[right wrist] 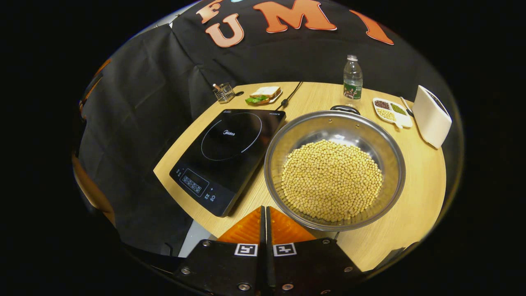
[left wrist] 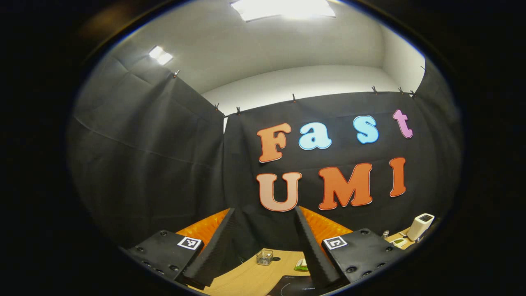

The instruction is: First push the handle of the pot to place it horizontally, then grasp the pot with both hands and set it on the induction cooktop.

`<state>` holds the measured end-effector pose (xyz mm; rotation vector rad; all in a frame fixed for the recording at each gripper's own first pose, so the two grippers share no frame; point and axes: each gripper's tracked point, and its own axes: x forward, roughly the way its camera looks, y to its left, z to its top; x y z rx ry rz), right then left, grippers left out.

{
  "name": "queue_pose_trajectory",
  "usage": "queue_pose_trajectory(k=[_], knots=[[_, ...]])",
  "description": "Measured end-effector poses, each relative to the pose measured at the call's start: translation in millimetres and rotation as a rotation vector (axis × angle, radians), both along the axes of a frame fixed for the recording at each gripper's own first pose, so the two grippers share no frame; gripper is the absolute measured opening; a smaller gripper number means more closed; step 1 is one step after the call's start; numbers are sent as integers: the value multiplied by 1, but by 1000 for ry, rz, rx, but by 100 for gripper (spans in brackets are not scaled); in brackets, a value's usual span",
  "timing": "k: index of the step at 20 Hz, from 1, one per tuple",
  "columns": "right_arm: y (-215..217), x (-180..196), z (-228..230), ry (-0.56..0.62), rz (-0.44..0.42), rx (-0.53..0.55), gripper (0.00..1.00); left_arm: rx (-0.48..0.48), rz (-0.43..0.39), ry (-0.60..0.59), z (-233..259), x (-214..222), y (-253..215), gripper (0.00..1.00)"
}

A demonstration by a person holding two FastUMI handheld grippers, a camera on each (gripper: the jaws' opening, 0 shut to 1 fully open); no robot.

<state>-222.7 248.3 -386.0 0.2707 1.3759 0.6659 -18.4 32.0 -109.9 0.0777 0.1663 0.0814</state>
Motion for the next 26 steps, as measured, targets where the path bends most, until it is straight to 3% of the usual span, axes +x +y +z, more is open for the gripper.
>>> queue_pose_trajectory(k=[6,14,19,26], knots=[[9,-15,-21,93,30,-29,0,-2,11,48,-23,1,8,91],[2,-21,-41,226,-34,-28,0,6,5,88,-38,3,4,93],[-4,-23,-44,249,-63,-17,0,8,-10,92,-41,3,-3,92],[-50,-22,-54,235,-114,-76,0,1,-35,121,-48,2,-12,92]])
